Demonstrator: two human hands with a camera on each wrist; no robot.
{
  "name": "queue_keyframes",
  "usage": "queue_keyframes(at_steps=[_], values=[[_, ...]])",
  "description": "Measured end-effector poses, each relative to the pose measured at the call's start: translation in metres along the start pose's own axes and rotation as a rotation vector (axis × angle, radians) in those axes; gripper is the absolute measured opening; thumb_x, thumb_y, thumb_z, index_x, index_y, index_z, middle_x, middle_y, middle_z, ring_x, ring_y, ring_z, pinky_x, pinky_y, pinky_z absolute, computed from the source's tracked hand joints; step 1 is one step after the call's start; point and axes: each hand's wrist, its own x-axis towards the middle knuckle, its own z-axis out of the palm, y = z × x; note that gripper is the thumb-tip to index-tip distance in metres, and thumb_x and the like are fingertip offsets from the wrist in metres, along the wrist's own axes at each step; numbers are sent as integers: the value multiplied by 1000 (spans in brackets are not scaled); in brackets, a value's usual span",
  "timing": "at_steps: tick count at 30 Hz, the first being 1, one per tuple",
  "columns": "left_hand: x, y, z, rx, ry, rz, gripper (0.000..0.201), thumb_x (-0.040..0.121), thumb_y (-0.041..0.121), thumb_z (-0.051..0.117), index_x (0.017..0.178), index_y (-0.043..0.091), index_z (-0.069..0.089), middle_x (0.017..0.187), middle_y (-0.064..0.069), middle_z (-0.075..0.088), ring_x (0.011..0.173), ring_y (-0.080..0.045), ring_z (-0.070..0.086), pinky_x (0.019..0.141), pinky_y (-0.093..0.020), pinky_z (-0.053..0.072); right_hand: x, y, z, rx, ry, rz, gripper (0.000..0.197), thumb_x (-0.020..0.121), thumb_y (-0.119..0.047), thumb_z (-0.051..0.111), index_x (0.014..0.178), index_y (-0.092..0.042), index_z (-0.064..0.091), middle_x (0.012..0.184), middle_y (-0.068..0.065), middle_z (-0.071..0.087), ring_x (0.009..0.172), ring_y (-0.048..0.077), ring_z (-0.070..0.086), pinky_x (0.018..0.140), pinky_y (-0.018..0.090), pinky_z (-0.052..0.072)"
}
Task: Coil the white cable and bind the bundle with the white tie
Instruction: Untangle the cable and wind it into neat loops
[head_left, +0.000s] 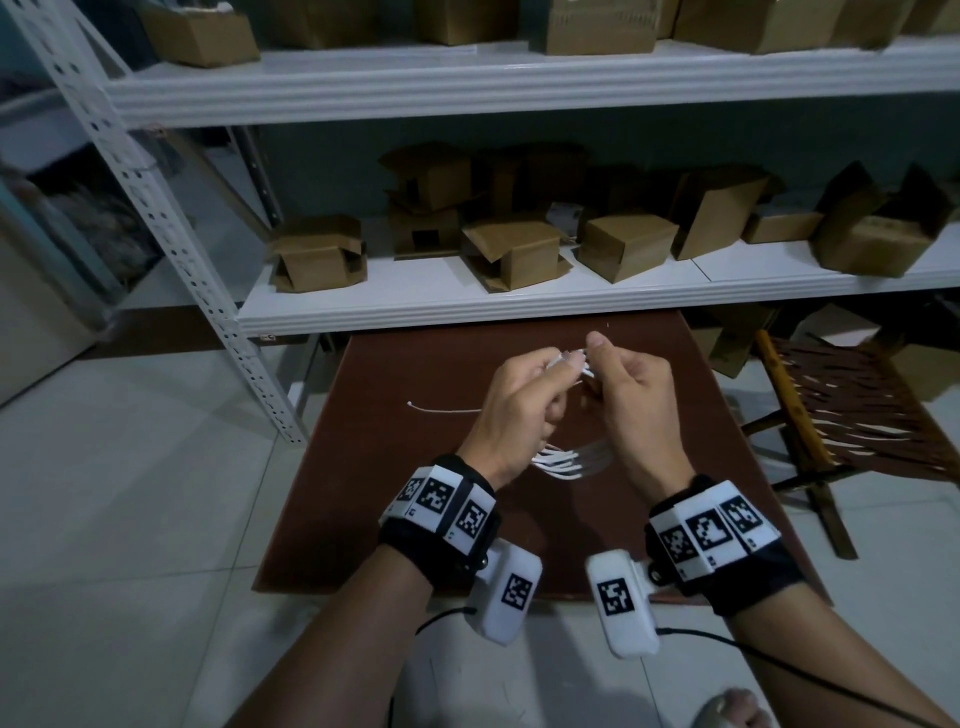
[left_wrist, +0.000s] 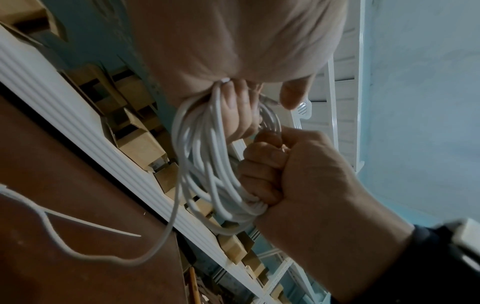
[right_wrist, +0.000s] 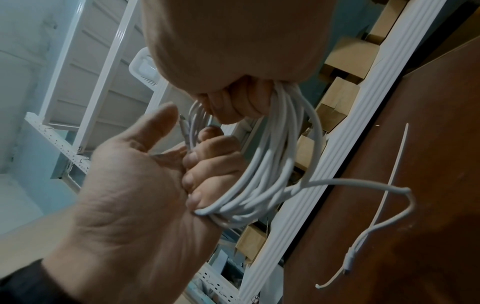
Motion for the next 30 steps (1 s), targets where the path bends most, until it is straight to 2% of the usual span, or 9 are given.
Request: queue_keyframes(at_steps=[2,6,11,14,16,19,22,26,30], values=[[3,-2,0,-20,14,-33,41,109,43,46,83,11,45,58,3,31,42,-5,22,38,-17,18,0,-1,1,3,-1,-1,67,102,-47,55,61,4,40,57,15,34,58,23,30,54,53,28],[5,-5,3,66,83,-52,44,114,38,39,76,17,42,55,2,34,40,-4,25,37,-17,21,0,0,1,-13,-16,17,67,101,-48,55,61,2,35,58,11,34,58,24,29,54,53,28],[7,-7,5,72,99,-93,44,114,35,40,74,18,42,54,6,38,39,-1,29,38,-16,24,0,5,-1,-29,-14,0,57,107,-37,54,58,-12,39,54,1,31,54,15,26,53,35,21],[5,-5,3,32,58,-156,41,114,37,41,78,17,43,56,5,36,41,-5,29,42,-23,21,0,10,-1,-73,-11,-15,61,107,-37,54,59,-5,36,54,-1,30,54,12,26,54,34,20],[4,-3,0,-11,21,-203,42,113,40,42,78,18,43,56,4,34,41,-7,25,41,-20,19,-1,10,0,-64,-8,-11,59,109,-32,55,58,-6,41,53,-4,31,53,10,26,54,32,21],[2,0,-3,-122,-35,-252,44,113,42,41,76,18,42,54,4,31,37,-4,21,36,-14,17,-2,9,1,-18,-16,-1,58,108,-35,55,53,-16,49,51,-2,38,54,15,30,54,37,24],[0,2,-3,-240,-87,-298,44,113,41,39,76,17,41,52,6,28,35,-2,22,35,-12,18,-1,8,1,-5,-22,4,58,106,-38,56,54,-13,55,52,4,45,56,20,35,53,48,29],[2,2,-4,-317,-73,-330,44,113,40,40,76,17,42,51,8,28,36,-1,20,34,-13,15,0,5,1,-8,-20,-11,61,110,-27,55,49,-22,50,45,-11,42,50,7,32,52,31,26],[1,2,-3,-237,17,-290,51,108,51,47,69,19,43,50,8,28,38,-3,17,35,-18,9,-1,5,5,-32,-27,-22,60,110,-28,54,52,-26,38,48,-14,34,52,7,28,54,32,24]])
